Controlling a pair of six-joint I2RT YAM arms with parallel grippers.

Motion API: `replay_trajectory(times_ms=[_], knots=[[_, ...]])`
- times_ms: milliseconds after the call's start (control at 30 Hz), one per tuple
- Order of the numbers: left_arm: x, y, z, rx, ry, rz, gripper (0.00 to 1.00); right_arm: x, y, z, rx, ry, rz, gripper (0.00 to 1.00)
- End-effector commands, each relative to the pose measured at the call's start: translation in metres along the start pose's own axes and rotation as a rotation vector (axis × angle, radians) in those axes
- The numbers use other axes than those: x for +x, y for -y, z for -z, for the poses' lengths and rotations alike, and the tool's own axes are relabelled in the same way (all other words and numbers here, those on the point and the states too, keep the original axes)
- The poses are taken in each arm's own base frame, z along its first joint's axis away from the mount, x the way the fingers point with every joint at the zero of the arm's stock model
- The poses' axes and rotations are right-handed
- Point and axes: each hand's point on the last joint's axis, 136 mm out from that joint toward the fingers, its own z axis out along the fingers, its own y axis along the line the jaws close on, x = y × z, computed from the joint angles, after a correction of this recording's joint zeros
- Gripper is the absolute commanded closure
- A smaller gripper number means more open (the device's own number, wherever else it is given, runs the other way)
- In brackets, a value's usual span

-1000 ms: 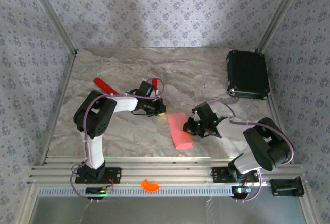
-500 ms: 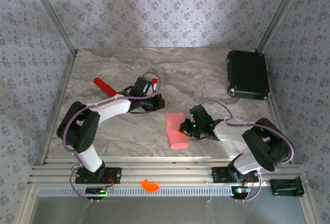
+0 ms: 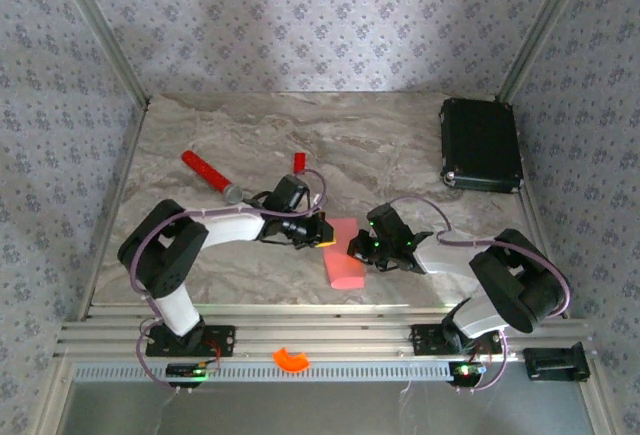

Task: Fold a paper plane with a square sheet of paper (pick it up from the middle)

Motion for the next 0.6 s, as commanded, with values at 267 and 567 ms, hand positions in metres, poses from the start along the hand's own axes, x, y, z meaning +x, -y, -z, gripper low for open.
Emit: replay_trajectory(times_ms=[267, 567], knots=[[0.03, -0.048, -0.022, -0.099, -0.076, 0.035, 1.0, 0.013, 0.044, -0.003, 0.156, -0.021, -0.05, 1.0], [0.039, -0.089, -0.012, -0.254, -0.067, 0.032, 1.0, 0.015, 0.048, -0.002, 0.166, -0.02, -0.054, 1.0]])
